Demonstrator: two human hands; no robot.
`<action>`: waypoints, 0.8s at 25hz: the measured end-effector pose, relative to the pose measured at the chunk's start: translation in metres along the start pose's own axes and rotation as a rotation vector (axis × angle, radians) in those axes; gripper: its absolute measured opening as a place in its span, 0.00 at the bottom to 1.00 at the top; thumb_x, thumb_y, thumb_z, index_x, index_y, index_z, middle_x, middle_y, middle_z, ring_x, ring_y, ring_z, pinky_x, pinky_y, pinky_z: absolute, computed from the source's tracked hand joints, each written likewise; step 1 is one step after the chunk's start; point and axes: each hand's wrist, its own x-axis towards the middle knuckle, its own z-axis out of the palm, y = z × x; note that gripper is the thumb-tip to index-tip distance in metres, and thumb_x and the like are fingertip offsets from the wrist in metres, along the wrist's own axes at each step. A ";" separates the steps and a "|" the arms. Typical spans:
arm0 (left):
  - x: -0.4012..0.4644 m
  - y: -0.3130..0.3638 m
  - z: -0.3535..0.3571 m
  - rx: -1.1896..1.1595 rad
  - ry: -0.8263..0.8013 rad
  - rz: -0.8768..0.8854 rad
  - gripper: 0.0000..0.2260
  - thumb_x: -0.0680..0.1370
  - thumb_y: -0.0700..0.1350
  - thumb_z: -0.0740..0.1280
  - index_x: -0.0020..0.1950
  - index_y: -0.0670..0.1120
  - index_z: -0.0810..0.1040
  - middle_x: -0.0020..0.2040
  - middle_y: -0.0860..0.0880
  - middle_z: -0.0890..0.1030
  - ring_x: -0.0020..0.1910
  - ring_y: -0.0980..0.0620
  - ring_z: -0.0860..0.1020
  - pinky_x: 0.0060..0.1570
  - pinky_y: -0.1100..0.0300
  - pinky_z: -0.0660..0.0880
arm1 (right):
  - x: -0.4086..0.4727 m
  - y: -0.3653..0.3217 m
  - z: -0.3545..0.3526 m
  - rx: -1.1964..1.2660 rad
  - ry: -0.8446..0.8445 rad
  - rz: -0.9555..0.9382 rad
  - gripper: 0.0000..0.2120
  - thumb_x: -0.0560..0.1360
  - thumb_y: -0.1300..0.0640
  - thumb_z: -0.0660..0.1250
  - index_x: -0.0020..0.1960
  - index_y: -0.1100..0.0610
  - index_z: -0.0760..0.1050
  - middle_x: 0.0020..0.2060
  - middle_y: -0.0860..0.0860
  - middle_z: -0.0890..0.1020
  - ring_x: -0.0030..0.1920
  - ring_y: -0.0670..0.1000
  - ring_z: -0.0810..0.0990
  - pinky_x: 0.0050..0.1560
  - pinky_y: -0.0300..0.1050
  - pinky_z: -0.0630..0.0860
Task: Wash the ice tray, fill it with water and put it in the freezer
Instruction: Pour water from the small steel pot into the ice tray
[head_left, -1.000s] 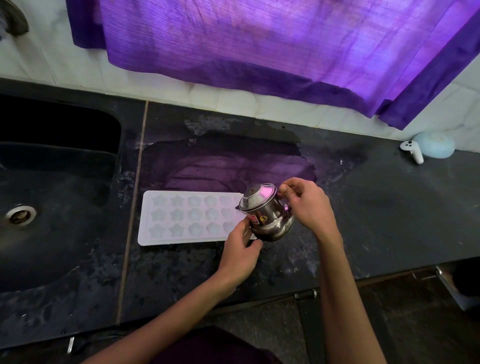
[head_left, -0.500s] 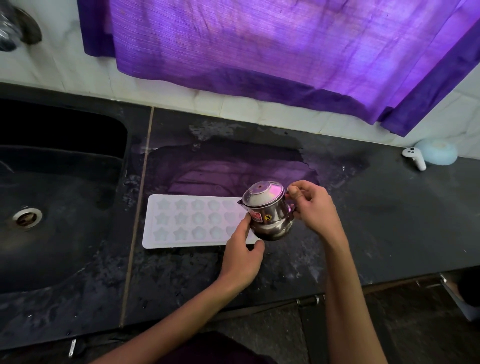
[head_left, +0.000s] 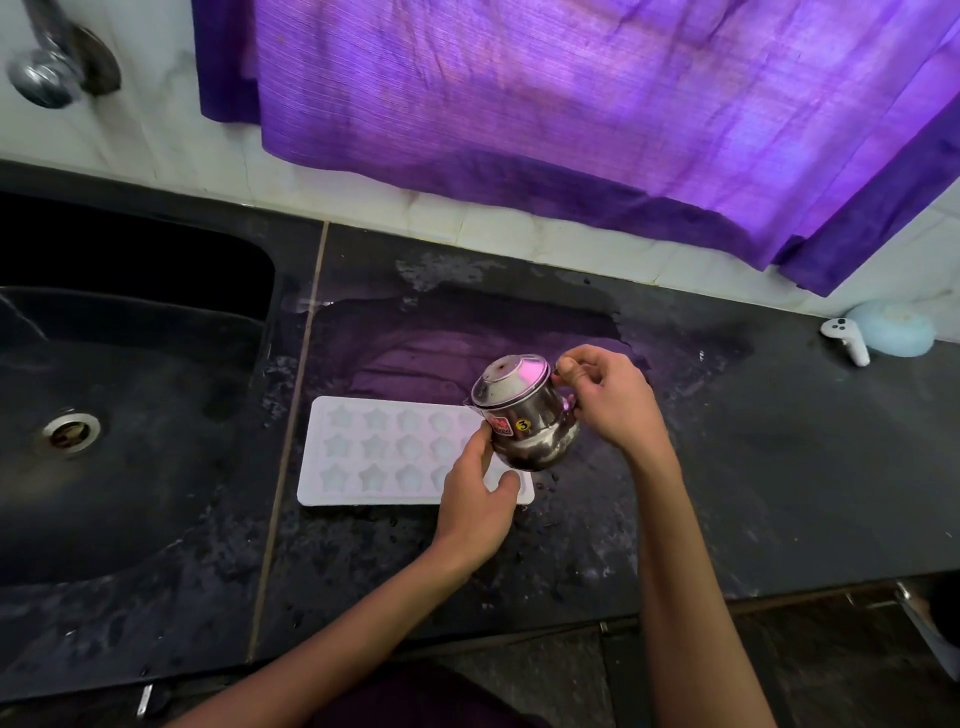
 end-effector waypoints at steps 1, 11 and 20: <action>0.002 -0.001 -0.001 -0.004 0.001 -0.003 0.27 0.76 0.32 0.62 0.74 0.47 0.63 0.65 0.58 0.70 0.68 0.60 0.67 0.66 0.65 0.62 | 0.002 -0.001 0.001 -0.011 -0.003 -0.005 0.07 0.78 0.52 0.63 0.42 0.46 0.76 0.39 0.45 0.84 0.45 0.50 0.83 0.54 0.57 0.77; 0.007 -0.003 -0.001 -0.035 0.003 -0.040 0.26 0.76 0.32 0.62 0.72 0.47 0.66 0.59 0.63 0.71 0.62 0.64 0.68 0.62 0.67 0.64 | 0.008 -0.003 0.009 -0.164 -0.012 -0.022 0.08 0.79 0.48 0.61 0.47 0.49 0.78 0.43 0.45 0.84 0.42 0.48 0.80 0.48 0.43 0.69; 0.004 -0.001 -0.001 -0.052 -0.001 -0.055 0.25 0.76 0.32 0.62 0.72 0.48 0.66 0.58 0.61 0.71 0.63 0.62 0.69 0.64 0.64 0.65 | 0.008 -0.004 0.010 -0.211 -0.010 -0.017 0.09 0.79 0.48 0.61 0.49 0.49 0.78 0.45 0.47 0.85 0.46 0.51 0.81 0.49 0.45 0.71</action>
